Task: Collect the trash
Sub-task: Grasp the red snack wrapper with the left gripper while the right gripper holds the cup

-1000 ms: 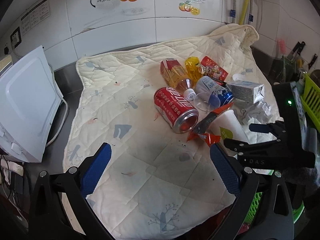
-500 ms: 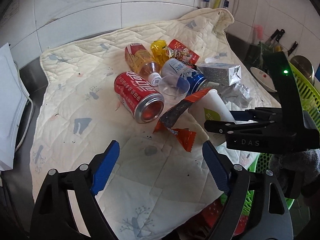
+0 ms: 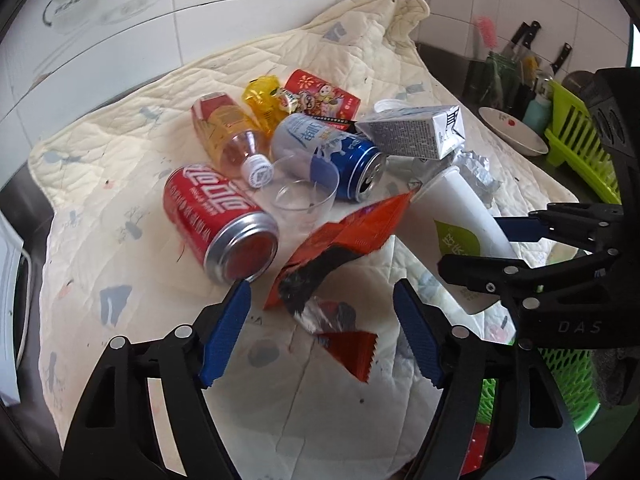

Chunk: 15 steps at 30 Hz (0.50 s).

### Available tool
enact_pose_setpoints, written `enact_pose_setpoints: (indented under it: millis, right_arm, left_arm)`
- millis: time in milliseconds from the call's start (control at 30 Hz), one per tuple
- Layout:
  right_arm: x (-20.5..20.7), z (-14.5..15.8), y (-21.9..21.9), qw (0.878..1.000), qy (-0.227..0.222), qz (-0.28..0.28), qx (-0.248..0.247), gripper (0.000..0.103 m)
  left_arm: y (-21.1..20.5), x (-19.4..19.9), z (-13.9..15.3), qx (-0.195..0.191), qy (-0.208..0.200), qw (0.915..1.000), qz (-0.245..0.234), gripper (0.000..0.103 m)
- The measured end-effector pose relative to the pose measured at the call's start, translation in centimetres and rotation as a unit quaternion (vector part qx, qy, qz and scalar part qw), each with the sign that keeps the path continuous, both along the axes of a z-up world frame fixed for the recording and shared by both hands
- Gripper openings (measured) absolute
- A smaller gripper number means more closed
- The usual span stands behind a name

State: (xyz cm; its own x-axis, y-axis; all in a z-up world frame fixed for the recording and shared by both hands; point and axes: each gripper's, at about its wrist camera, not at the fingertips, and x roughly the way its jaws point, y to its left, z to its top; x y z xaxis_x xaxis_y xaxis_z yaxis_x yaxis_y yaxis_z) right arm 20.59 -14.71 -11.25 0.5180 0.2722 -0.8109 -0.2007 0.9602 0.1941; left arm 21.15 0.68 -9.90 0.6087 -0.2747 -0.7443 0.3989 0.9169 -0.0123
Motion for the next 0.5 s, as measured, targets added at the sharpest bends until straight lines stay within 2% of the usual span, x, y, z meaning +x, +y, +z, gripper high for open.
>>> enact_pose_setpoints:
  millis: [67,167,233,300,367,433,467,500]
  right_arm:
    - [0.0,-0.1,-0.2,1.000,0.006,0.003,0.012,0.059]
    - [-0.2,0.0,-0.2,1.000,0.001,0.002,-0.004,0.059]
    - [-0.3,0.1,-0.3,1.000,-0.001,-0.002,-0.004,0.059]
    - [-0.5,0.3,-0.3,1.000,-0.002,-0.002,-0.003,0.059]
    - [-0.6,0.4,-0.3,1.000,-0.005,-0.003,-0.006,0.059]
    - [-0.6,0.5,-0.3,1.000,-0.006,-0.005,-0.008,0.059]
    - [-0.6,0.5,-0.3,1.000,-0.006,-0.006,-0.009,0.059]
    - [-0.7,0.6,-0.3,1.000,-0.005,-0.006,-0.008,0.059]
  left_arm:
    - [-0.1,0.7,-0.1,-0.002,-0.001,1.0000,-0.008,0.071]
    - [0.1,1.5,-0.2,-0.012,0.000,0.9997,-0.021,0.070]
    - [0.1,2.0,-0.4,-0.015,0.008,0.9994,-0.029,0.059]
    - [0.0,2.5,-0.7,-0.012,0.011,0.9993,-0.034,0.058]
    - [-0.1,2.8,-0.9,-0.016,0.013,0.9990,-0.040,0.052]
    - [-0.1,2.9,-0.9,-0.019,0.015,0.9985,-0.049,0.039]
    - [-0.2,3.0,-1.0,-0.021,0.015,0.9982,-0.055,0.036]
    - [-0.2,3.1,-1.0,-0.021,0.015,0.9978,-0.060,0.026]
